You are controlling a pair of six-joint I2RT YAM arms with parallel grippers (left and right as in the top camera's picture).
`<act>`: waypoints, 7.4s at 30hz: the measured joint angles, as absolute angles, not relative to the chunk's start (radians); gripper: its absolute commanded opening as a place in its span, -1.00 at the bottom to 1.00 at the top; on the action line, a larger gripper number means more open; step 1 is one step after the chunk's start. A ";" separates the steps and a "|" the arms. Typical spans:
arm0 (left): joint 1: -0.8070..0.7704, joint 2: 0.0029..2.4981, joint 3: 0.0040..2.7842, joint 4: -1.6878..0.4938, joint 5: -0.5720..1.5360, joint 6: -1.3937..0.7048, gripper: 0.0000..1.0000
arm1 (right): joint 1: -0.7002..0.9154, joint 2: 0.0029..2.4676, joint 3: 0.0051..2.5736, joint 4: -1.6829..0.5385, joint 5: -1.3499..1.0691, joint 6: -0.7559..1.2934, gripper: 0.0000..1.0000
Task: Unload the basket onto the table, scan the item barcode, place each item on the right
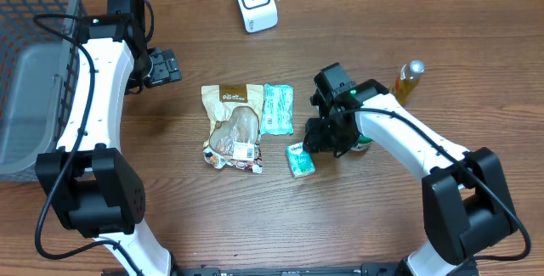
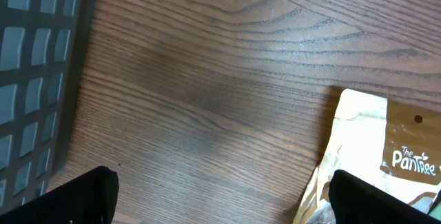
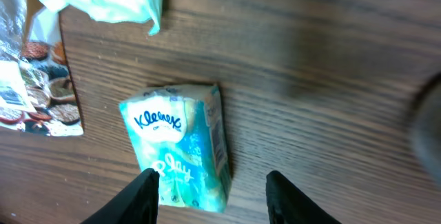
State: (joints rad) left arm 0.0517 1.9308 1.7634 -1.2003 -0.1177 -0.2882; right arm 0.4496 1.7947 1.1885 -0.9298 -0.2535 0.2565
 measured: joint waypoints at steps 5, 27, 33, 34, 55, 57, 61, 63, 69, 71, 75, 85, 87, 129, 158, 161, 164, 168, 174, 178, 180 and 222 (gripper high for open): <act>0.052 1.931 1.763 -1.200 -0.118 -0.288 0.99 | 0.452 1.795 1.110 -0.847 -0.318 0.257 -0.29; 0.052 1.931 1.763 -1.201 -0.118 -0.288 0.99 | 0.467 1.777 1.141 -0.869 -0.264 0.210 -0.93; 0.052 1.931 1.763 -1.201 -0.118 -0.288 0.99 | 0.609 1.715 1.238 -0.931 0.062 0.208 -0.93; 0.052 1.931 1.763 -1.201 -0.118 -0.288 0.99 | 0.647 1.714 1.238 -0.935 0.124 0.207 -0.93; 0.043 1.931 1.763 -1.201 -0.118 -0.288 0.99 | 1.056 1.921 1.238 -0.936 0.884 0.236 -0.93; 0.043 1.931 1.763 -1.201 -0.118 -0.288 0.99 | 1.071 1.929 1.238 -0.939 0.897 0.238 -0.93; 0.043 1.931 1.763 -1.201 -0.118 -0.288 1.00 | 1.105 1.939 1.238 -0.939 0.906 0.242 -0.92; 0.043 1.931 1.763 -1.201 -0.118 -0.288 0.99 | 1.118 1.940 1.238 -0.939 0.908 0.243 -0.93; 0.043 1.931 1.763 -1.201 -0.118 -0.288 0.99 | 1.129 1.940 1.227 -0.925 0.916 0.243 -0.93; 0.043 1.931 1.763 -1.201 -0.118 -0.288 0.99 | 1.129 1.940 1.209 -0.917 0.921 0.244 -0.93; 0.043 1.931 1.763 -1.200 -0.118 -0.288 0.99 | 1.129 1.940 1.195 -0.916 0.920 0.244 -0.92; 0.043 1.931 1.763 -1.201 -0.118 -0.288 0.99 | 1.129 1.940 1.195 -0.902 0.869 0.248 -0.65; 0.043 1.931 1.763 -1.201 -0.118 -0.288 0.99 | 1.129 1.940 1.195 -0.898 0.852 0.250 -0.61; 0.025 1.931 1.763 -1.200 -0.118 -0.288 0.99 | 0.223 1.752 1.457 -1.236 0.053 0.597 1.00; 0.025 1.931 1.763 -1.201 -0.118 -0.288 0.99 | 0.223 1.752 1.308 -1.080 -0.004 0.603 1.00; 0.025 1.931 1.763 -1.201 -0.118 -0.288 0.99 | 0.223 1.752 1.308 -1.077 -0.004 0.603 1.00; 0.025 1.931 1.763 -1.201 -0.118 -0.288 0.99 | 0.223 1.752 1.308 -1.077 -0.004 0.603 1.00; 0.025 1.931 1.763 -1.201 -0.118 -0.288 0.99 | 0.223 1.752 1.308 -1.076 -0.004 0.603 1.00; 0.025 1.931 1.763 -1.201 -0.118 -0.288 0.99 | 0.223 1.752 1.308 -1.076 -0.004 0.603 1.00; 0.025 1.931 1.763 -1.201 -0.118 -0.288 0.99 | 0.223 1.752 1.308 -1.069 -0.004 0.603 1.00; 0.025 1.931 1.763 -1.201 -0.118 -0.288 0.99 | 0.223 1.752 1.308 -1.066 -0.004 0.606 1.00; 0.025 1.931 1.763 -1.200 -0.118 -0.288 0.99 | 0.329 1.780 1.256 -0.966 -0.055 0.395 0.34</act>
